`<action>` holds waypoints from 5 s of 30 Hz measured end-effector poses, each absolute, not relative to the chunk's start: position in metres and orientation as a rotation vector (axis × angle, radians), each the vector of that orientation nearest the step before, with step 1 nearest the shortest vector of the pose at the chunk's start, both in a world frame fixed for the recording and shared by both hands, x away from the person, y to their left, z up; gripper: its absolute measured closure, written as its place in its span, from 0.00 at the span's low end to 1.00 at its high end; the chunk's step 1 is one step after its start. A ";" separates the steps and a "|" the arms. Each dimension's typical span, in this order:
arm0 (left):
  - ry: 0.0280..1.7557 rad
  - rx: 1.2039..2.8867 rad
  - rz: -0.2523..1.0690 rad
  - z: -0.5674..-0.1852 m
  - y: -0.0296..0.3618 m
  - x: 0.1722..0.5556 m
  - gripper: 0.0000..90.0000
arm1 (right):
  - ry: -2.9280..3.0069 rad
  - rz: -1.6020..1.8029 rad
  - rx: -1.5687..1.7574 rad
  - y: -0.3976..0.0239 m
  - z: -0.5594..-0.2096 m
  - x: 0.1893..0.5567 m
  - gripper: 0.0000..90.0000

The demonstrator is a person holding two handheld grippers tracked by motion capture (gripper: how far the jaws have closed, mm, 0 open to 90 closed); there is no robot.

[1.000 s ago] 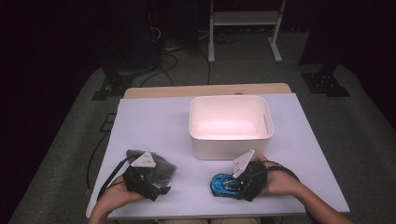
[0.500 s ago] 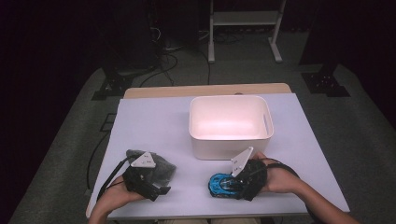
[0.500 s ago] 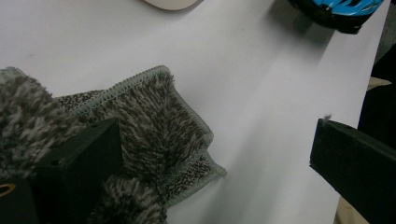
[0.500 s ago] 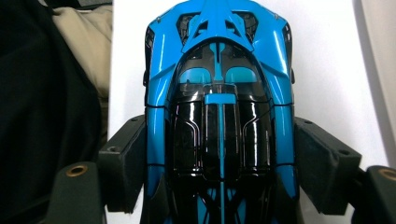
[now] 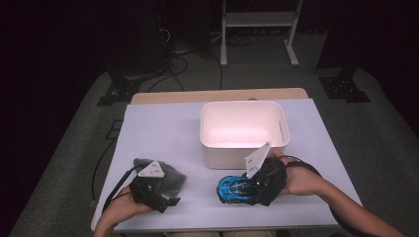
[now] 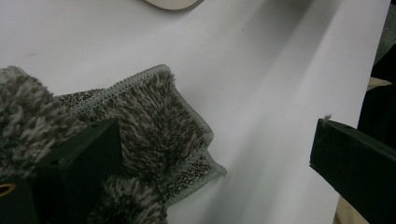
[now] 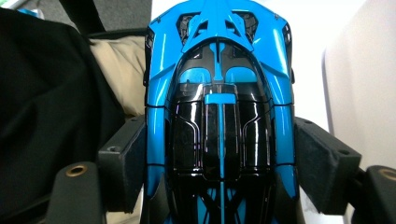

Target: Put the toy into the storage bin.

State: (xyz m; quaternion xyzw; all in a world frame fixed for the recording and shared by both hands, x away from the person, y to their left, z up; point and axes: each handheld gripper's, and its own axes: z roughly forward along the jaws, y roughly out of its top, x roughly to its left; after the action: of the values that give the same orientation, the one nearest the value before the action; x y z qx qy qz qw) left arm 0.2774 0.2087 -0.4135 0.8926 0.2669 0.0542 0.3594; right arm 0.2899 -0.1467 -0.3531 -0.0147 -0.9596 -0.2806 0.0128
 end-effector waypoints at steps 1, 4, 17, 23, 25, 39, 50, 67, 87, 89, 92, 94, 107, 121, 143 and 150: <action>0.688 2.301 0.140 -0.413 0.209 0.277 0.02 | -2.987 -0.873 -0.054 -0.146 -0.349 0.289 0.28; 0.693 2.292 0.137 -0.414 0.209 0.277 0.02 | -2.993 -0.884 -0.026 -0.144 -0.336 0.289 0.28; 0.702 2.278 0.136 -0.414 0.210 0.277 0.02 | -3.010 -0.891 0.017 -0.137 -0.285 0.288 0.28; 0.701 2.272 0.127 -0.415 0.211 0.278 0.02 | -3.013 -0.904 0.020 -0.135 -0.266 0.294 0.28; 0.699 2.273 0.127 -0.415 0.211 0.279 0.02 | -3.008 -0.913 0.008 -0.135 -0.261 0.297 0.28; 0.683 2.278 0.150 -0.414 0.207 0.285 0.02 | -3.049 -0.907 -0.026 -0.141 -0.225 0.330 0.28; 0.681 2.273 0.154 -0.414 0.208 0.289 0.02 | -3.065 -0.883 -0.081 -0.140 -0.215 0.365 0.28; 0.688 2.283 0.164 -0.414 0.212 0.287 0.02 | -3.068 -0.855 -0.144 -0.139 -0.223 0.405 0.28; 0.693 2.283 0.164 -0.416 0.214 0.287 0.02 | -3.025 -0.825 -0.230 -0.143 -0.260 0.433 0.28; 0.696 2.282 0.163 -0.416 0.214 0.288 0.02 | -3.018 -0.819 -0.234 -0.143 -0.266 0.437 0.28; 0.697 2.283 0.164 -0.417 0.214 0.288 0.02 | -3.017 -0.808 -0.241 -0.142 -0.270 0.439 0.28; 0.698 2.285 0.167 -0.416 0.213 0.288 0.02 | -3.012 -0.803 -0.242 -0.141 -0.277 0.443 0.28; 0.698 2.291 0.161 -0.416 0.215 0.287 0.02 | -2.984 -0.760 -0.248 -0.130 -0.305 0.450 0.28; 0.699 2.289 0.161 -0.417 0.215 0.286 0.02 | -2.964 -0.727 -0.253 -0.120 -0.325 0.455 0.28; 0.703 2.284 0.156 -0.417 0.217 0.286 0.02 | -2.939 -0.662 -0.263 -0.106 -0.350 0.465 0.28; 0.702 2.284 0.157 -0.417 0.217 0.286 0.02 | -2.931 -0.657 -0.281 -0.108 -0.355 0.466 0.28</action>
State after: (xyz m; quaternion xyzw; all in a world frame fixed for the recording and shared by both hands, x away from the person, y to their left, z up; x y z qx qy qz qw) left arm 0.2859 0.2170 -0.4171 0.8881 0.2729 0.0609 0.3649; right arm 0.4657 -0.1077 -0.3550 -0.0929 -0.9696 -0.2174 0.0623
